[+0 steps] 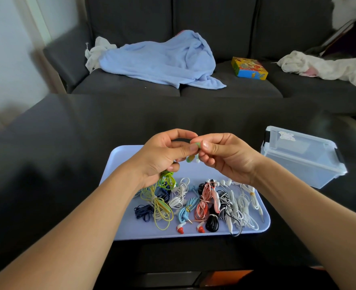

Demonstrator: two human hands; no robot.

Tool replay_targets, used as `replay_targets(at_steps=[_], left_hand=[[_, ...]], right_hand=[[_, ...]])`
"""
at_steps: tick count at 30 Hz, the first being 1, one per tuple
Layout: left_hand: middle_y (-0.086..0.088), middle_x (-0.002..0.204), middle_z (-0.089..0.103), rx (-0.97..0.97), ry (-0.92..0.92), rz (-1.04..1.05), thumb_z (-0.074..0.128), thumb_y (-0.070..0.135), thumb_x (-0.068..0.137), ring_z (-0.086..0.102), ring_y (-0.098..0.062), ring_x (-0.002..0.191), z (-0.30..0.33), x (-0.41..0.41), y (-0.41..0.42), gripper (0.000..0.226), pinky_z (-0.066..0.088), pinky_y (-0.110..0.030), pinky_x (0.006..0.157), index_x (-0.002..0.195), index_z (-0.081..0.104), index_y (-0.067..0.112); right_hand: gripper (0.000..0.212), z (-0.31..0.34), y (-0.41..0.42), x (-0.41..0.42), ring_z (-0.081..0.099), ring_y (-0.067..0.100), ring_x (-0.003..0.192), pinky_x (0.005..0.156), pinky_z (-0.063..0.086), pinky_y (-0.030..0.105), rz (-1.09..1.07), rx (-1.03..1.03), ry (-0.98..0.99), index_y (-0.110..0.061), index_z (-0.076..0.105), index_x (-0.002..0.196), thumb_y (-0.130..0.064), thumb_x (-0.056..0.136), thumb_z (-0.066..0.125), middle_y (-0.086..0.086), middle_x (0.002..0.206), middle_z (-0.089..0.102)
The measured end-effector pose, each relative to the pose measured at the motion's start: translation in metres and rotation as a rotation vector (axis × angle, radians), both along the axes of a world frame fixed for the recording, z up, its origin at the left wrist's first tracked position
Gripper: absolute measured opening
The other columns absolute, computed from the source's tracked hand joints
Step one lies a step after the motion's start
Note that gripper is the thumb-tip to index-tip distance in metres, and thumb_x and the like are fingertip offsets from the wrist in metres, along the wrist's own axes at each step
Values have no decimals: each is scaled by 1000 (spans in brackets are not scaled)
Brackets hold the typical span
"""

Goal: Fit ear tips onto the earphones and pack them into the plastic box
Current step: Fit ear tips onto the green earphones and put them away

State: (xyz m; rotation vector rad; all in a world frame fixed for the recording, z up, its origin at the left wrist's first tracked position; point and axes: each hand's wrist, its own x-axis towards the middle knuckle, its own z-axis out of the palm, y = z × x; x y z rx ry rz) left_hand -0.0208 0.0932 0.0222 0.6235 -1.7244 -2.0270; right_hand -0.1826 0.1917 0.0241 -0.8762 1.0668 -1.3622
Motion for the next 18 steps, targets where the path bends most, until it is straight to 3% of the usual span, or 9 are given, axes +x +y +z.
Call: replay_targets(at_steps=[7, 10, 18], left_hand=[[2, 74, 67, 6, -1, -24, 73, 16, 75, 37, -7, 56, 0, -5, 2, 37, 25, -15, 41, 110, 66, 14], [3, 74, 66, 6, -7, -7, 73, 15, 78, 38, -6, 55, -1, -7, 1, 36, 26, -15, 41, 113, 65, 12], [-2, 86, 60, -60, -86, 86, 62, 10, 96, 44, -5, 58, -9, -32, 10, 22, 31, -16, 43, 117, 69, 9]], right_hand=[[24, -1, 2, -7, 60, 8, 61, 56, 52, 14, 44, 0, -4, -5, 80, 88, -18, 67, 76, 8, 72, 67], [19, -2, 2, -10, 61, 9, 61, 57, 53, 14, 17, -4, -3, -4, 80, 89, -13, 75, 72, 7, 72, 67], [35, -6, 18, -31, 68, 15, 79, 71, 59, 21, -71, 8, 62, -1, 66, 125, -11, 93, 59, 12, 96, 71]])
